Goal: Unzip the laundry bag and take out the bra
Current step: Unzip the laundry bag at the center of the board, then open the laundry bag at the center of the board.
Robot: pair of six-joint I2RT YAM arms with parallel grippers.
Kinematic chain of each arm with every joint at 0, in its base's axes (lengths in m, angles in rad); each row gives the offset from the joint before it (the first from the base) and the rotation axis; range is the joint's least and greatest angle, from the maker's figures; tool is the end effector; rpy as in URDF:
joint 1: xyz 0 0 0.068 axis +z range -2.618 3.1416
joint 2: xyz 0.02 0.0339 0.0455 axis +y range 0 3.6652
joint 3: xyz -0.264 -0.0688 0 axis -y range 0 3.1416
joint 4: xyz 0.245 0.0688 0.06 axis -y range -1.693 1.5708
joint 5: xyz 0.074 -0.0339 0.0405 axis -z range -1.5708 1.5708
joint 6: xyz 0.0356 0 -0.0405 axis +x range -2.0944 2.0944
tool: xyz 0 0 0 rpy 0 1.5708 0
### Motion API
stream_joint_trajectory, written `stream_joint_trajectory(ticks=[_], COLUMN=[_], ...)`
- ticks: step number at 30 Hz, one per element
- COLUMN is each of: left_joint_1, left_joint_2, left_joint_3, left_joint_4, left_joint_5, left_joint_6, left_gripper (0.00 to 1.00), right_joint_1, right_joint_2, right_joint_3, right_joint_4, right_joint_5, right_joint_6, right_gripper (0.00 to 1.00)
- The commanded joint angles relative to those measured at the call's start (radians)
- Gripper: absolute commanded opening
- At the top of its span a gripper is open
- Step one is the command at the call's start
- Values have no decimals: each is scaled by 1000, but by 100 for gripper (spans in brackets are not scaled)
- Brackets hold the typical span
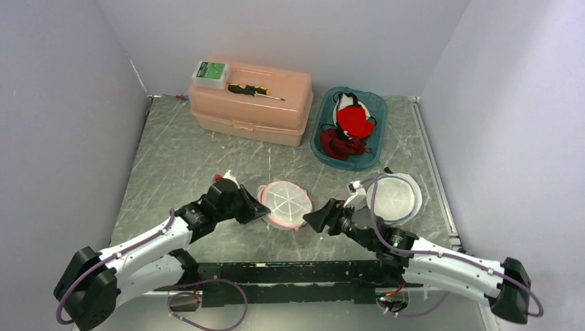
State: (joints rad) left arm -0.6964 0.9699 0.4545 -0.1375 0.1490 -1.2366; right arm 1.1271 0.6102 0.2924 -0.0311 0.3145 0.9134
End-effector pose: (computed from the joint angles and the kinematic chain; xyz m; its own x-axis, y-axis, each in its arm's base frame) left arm 0.1502 -0.1325 0.1964 -0.8376 -0.5174 -0.1754 -0.2025 0.5922 -0.7800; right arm 0.0771 0.1366 0.2083 -0.6708 0.3423 -0.6580 -0.3324 0.6543 0.6793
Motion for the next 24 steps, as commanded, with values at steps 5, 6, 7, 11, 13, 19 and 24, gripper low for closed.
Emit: stream_joint_trajectory(ticks=[5, 6, 7, 11, 13, 19, 24], left_joint_1=[-77, -88, -100, -130, -136, -155, -175], left_joint_2=[-76, -82, -90, -92, -78, -34, -21], left_joint_3=[-84, -94, -102, -115, -118, -124, -114], left_joint_4=[194, 202, 210, 223, 230, 275, 262], left_joint_5=[-163, -188, -208, -259, -261, -265, -270], left_joint_6=[-119, -128, -138, -149, -149, -156, -138], left_gripper=[3, 3, 3, 3, 3, 3, 3], right_joint_1=[-195, -197, -196, -196, -196, -198, -211], right_joint_2=[32, 43, 54, 124, 172, 339, 401], right_joint_3=[-155, -161, -171, -209, -213, -201, -178], right_joint_4=[314, 341, 369, 502, 548, 632, 665], right_joint_5=[-292, -289, -285, -269, -256, -225, -181], right_joint_6=[271, 294, 317, 395, 424, 486, 425], right_gripper=[72, 72, 72, 72, 71, 64, 28])
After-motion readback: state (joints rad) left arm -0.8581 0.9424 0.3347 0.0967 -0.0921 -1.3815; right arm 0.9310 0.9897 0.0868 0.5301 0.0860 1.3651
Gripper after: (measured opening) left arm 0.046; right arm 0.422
